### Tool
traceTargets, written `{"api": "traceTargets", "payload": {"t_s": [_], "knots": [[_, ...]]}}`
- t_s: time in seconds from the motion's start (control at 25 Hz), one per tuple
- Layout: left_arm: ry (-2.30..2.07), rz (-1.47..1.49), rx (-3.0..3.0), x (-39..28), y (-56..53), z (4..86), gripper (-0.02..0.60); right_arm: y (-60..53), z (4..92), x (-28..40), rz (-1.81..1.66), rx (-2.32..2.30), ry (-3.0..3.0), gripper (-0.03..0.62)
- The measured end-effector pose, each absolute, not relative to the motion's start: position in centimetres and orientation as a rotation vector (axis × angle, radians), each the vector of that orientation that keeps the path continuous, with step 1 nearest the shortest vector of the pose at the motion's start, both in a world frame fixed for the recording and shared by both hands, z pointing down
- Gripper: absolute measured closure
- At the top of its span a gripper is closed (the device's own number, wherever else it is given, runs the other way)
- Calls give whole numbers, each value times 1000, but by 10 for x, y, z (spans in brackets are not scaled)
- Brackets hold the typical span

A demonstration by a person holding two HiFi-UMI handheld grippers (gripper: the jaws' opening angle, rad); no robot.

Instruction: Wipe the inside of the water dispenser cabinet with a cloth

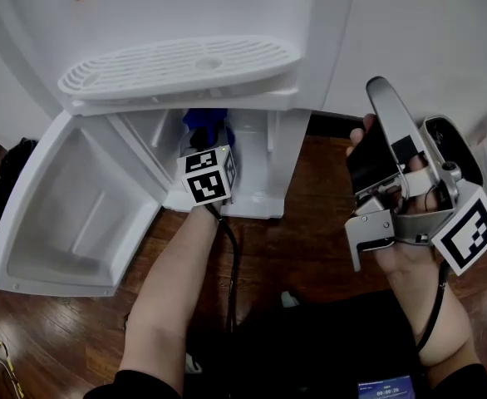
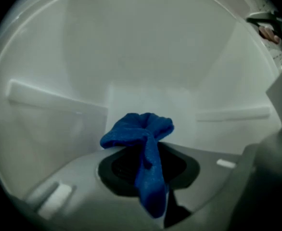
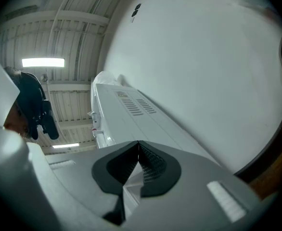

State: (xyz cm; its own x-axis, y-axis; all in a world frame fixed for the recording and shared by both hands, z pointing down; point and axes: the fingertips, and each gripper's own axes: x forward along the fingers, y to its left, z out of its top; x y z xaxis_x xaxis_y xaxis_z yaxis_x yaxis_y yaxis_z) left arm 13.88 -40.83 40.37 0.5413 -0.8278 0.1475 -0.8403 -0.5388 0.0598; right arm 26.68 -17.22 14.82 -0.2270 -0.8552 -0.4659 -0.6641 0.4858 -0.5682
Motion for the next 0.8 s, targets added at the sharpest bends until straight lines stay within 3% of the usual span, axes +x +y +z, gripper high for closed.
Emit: {"api": "traceTargets", "payload": {"t_s": [0.32, 0.64, 0.8], "knots": [[-1075, 156, 2953, 213, -354, 383, 486, -177, 152, 265, -372, -1229, 1979, 588], [-1682, 193, 2756, 108, -422, 347, 485, -176, 150, 264, -386, -1180, 1966, 588], [-1676, 140, 2739, 117, -416, 333, 485, -176, 150, 265, -393, -1166, 1952, 588]]}}
